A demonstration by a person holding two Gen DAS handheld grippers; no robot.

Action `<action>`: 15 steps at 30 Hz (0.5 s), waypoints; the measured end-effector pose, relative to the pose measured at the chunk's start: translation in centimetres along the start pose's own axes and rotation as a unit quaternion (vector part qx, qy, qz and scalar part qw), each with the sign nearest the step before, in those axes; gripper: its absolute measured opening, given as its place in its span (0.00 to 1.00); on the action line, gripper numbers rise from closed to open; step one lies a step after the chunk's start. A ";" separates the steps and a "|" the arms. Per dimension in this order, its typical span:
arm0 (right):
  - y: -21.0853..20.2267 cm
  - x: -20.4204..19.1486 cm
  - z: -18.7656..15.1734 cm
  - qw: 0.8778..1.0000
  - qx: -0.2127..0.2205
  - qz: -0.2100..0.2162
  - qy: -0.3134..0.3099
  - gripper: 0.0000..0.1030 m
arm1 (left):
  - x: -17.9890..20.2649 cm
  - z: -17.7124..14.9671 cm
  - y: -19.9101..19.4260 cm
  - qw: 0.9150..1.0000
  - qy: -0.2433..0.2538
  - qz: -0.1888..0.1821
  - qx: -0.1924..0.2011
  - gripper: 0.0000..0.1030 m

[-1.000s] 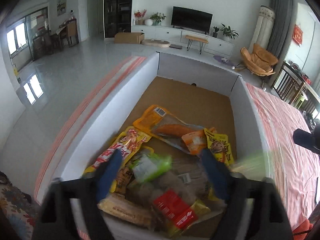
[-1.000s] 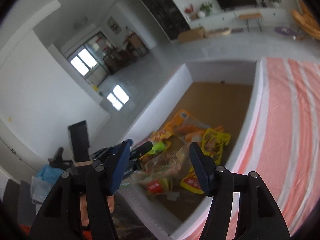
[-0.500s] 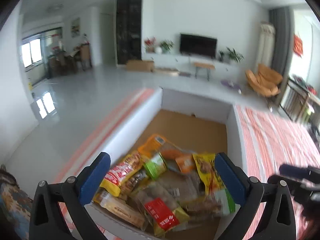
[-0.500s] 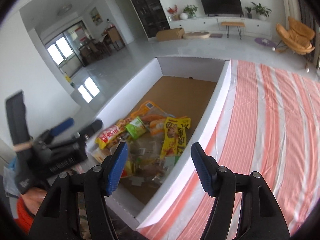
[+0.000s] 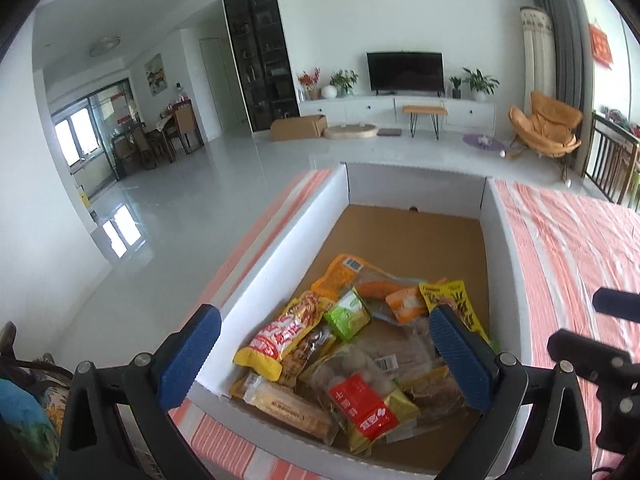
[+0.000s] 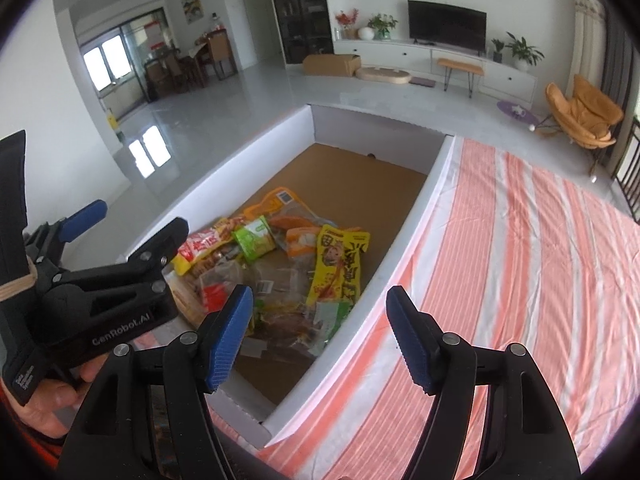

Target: Organize snacks

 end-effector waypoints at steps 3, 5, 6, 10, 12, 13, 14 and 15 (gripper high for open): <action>0.1 0.2 0.0 1.000 -0.001 -0.006 0.002 0.71 | 0.0 -0.4 0.5 1.000 -0.004 -0.014 -0.014 1.00; 0.2 0.4 -0.1 1.000 -0.003 -0.008 0.005 0.71 | -0.1 -0.4 0.6 1.000 -0.006 -0.015 -0.013 1.00; 0.2 0.4 -0.1 1.000 -0.004 -0.009 0.006 0.71 | -0.1 -0.4 0.5 1.000 -0.007 -0.015 -0.012 1.00; 0.3 0.3 0.1 1.000 -0.006 -0.013 0.008 0.71 | -0.2 -0.2 0.4 1.000 -0.007 -0.022 -0.018 1.00; 0.3 0.2 0.2 1.000 -0.006 -0.016 0.006 0.71 | -0.2 -0.1 0.2 1.000 -0.005 -0.023 -0.020 1.00; 0.4 0.1 0.2 1.000 -0.006 -0.018 0.004 0.71 | -0.2 -0.1 0.1 0.999 -0.005 -0.026 -0.022 1.00; 0.4 0.0 0.3 1.000 -0.007 -0.019 0.003 0.71 | -0.2 -0.1 0.1 0.999 -0.006 -0.029 -0.022 1.00; 0.4 -0.2 0.3 1.000 -0.007 -0.020 0.002 0.71 | -0.3 -0.1 0.0 0.999 -0.007 -0.032 -0.022 1.00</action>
Point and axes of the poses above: each gripper's, at about its wrist camera, not at the fingertips, and y roughly the way its jaws point, x to its right, z to its top, the point moved 10 cm from there along y, roughly the way its jaws point, and after that the axes turned 11 degrees about -x, right-handed, at the moved point
